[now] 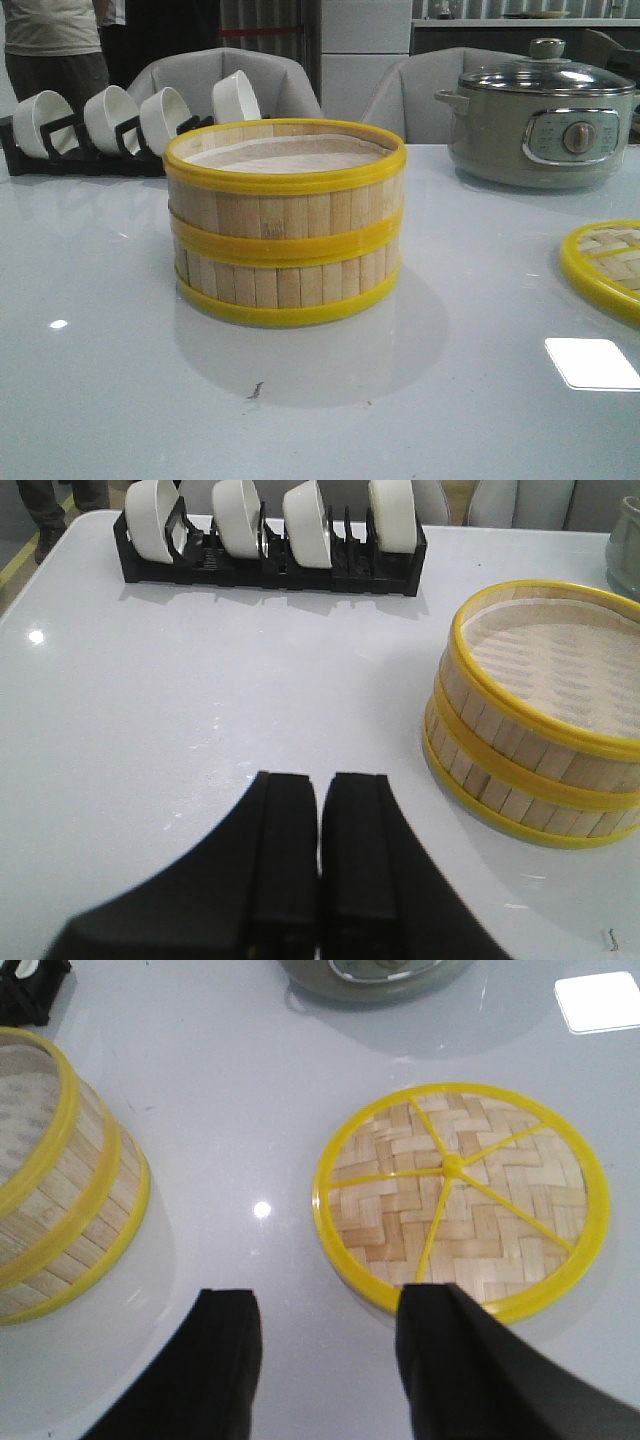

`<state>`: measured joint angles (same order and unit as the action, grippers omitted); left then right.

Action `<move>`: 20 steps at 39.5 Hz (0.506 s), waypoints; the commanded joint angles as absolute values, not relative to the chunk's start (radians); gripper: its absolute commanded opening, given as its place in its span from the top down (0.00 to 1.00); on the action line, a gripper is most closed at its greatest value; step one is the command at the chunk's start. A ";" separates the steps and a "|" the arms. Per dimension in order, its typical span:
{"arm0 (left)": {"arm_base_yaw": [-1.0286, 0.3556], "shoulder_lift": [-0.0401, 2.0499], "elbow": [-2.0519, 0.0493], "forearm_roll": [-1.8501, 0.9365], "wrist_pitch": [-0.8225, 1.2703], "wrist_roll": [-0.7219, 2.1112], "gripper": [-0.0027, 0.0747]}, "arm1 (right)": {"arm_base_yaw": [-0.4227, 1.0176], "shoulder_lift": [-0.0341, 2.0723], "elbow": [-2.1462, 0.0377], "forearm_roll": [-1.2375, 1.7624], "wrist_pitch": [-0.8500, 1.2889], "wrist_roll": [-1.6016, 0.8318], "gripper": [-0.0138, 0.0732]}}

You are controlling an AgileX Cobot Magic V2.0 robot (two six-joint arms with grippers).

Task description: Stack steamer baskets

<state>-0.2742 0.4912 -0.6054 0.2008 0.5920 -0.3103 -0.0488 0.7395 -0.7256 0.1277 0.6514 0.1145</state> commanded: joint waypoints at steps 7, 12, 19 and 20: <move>-0.270 0.495 -0.632 0.202 0.515 -0.319 0.84 | -0.048 0.834 -0.746 0.108 0.566 0.111 0.34; -0.270 0.495 -0.632 0.202 0.515 -0.319 0.84 | -0.050 0.942 -0.765 0.108 0.588 0.111 0.38; -0.270 0.495 -0.632 0.202 0.515 -0.319 0.84 | -0.060 1.156 -0.858 0.085 0.605 0.111 0.51; -0.270 0.495 -0.632 0.202 0.515 -0.319 0.84 | -0.063 1.181 -0.880 0.080 0.605 0.111 0.51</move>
<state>-0.2742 0.4912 -0.6054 0.2008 0.5920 -0.3103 -0.0509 1.1170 -0.7992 0.1015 0.6547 0.1145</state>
